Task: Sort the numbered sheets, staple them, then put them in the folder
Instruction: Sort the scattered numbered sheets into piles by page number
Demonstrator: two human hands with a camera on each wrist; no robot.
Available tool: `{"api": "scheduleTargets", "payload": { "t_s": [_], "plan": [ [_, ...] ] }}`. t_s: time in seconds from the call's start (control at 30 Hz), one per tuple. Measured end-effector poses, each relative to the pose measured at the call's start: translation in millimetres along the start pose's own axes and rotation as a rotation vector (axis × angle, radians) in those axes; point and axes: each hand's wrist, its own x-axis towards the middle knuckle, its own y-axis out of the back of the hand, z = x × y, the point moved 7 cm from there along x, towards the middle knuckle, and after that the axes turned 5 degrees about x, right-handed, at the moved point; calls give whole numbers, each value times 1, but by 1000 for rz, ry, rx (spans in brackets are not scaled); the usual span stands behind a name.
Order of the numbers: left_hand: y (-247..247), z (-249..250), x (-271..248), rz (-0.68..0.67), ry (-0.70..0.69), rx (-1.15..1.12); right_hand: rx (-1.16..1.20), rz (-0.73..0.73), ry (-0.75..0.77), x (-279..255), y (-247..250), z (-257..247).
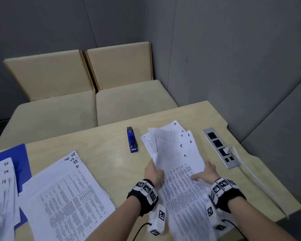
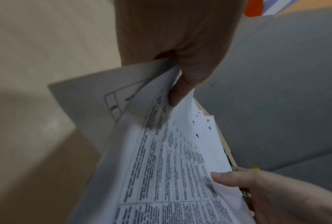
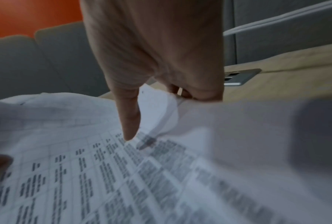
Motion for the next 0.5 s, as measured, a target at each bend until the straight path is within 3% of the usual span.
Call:
{"api": "scheduleTargets", "payload": {
  "t_s": [0.1, 0.2, 0.27, 0.33, 0.43, 0.5],
  "plan": [
    [22, 37, -6, 48, -243, 155, 359, -103, -3, 0, 4, 4],
    [41, 79, -16, 50, -488, 253, 714, -74, 42, -7, 17, 0],
    [52, 97, -22, 53, -561, 229, 865, -115, 92, -16, 23, -9],
    [63, 94, -17, 65, -481, 141, 869, -206, 139, -29, 24, -27],
    [63, 57, 6, 52, -227, -71, 747, -345, 165, -34, 18, -48],
    [50, 33, 16, 0, -61, -348, 628, -295, 170, -27, 16, -52]
  ]
}}
